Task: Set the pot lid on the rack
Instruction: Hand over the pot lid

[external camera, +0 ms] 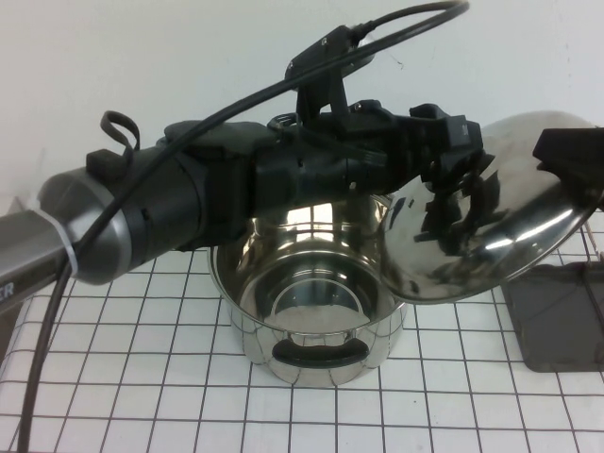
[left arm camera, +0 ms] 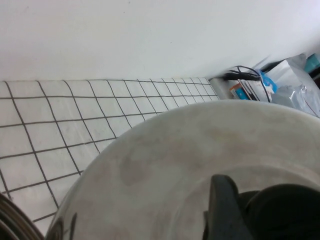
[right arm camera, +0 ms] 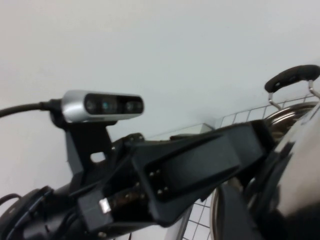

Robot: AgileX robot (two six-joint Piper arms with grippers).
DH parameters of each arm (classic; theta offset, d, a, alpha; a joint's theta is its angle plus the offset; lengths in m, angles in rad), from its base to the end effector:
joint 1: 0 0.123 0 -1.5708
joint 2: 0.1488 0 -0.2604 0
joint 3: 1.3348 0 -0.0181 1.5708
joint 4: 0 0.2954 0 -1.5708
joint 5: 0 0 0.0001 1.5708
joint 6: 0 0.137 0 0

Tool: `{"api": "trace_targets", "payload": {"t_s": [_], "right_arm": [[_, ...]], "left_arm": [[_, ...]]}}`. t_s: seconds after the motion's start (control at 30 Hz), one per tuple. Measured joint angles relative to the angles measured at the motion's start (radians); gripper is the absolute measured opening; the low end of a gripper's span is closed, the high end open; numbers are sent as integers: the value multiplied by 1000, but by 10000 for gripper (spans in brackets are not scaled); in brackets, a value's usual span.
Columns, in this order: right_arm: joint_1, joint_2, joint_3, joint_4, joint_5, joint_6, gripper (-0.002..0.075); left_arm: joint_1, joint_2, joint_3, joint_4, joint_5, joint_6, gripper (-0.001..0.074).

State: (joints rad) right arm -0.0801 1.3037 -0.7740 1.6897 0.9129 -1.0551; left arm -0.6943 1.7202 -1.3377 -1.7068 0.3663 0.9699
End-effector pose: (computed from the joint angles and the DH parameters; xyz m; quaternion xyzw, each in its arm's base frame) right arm 0.3327 0.0813 0.2472 0.0363 0.7663 0.4992 0.4029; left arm 0.3444 -0.3501 0.2724 0.0909 0.7774 -0.5065 0.3617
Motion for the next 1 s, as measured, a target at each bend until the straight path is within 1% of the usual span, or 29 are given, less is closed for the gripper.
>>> {"api": "trace_targets", "payload": {"t_s": [0.13, 0.37, 0.8, 0.83, 0.9, 0.93, 0.97, 1.0], "right_arm": [[4, 2, 0, 9, 6, 0, 248], [6, 6, 0, 9, 13, -10, 186], [6, 6, 0, 7, 14, -27, 183], [6, 6, 0, 5, 14, -33, 181], [6, 6, 0, 5, 19, -59, 95], [6, 6, -2, 3, 12, -67, 70], [6, 9, -2, -7, -2, -72, 57], [6, 8, -2, -13, -8, -78, 53]], "left_arm": [[-1, 13, -6, -22, -2, -5, 323], [-1, 17, -8, -37, -4, -8, 326], [1, 17, -8, -55, 5, 75, 327], [3, 17, -8, -55, 7, 81, 339], [8, 19, -8, -29, 11, 100, 398], [10, 22, -8, -23, 22, 104, 442], [10, 23, -8, -15, 34, 108, 485], [10, 23, -8, -13, 41, 108, 512]]}}
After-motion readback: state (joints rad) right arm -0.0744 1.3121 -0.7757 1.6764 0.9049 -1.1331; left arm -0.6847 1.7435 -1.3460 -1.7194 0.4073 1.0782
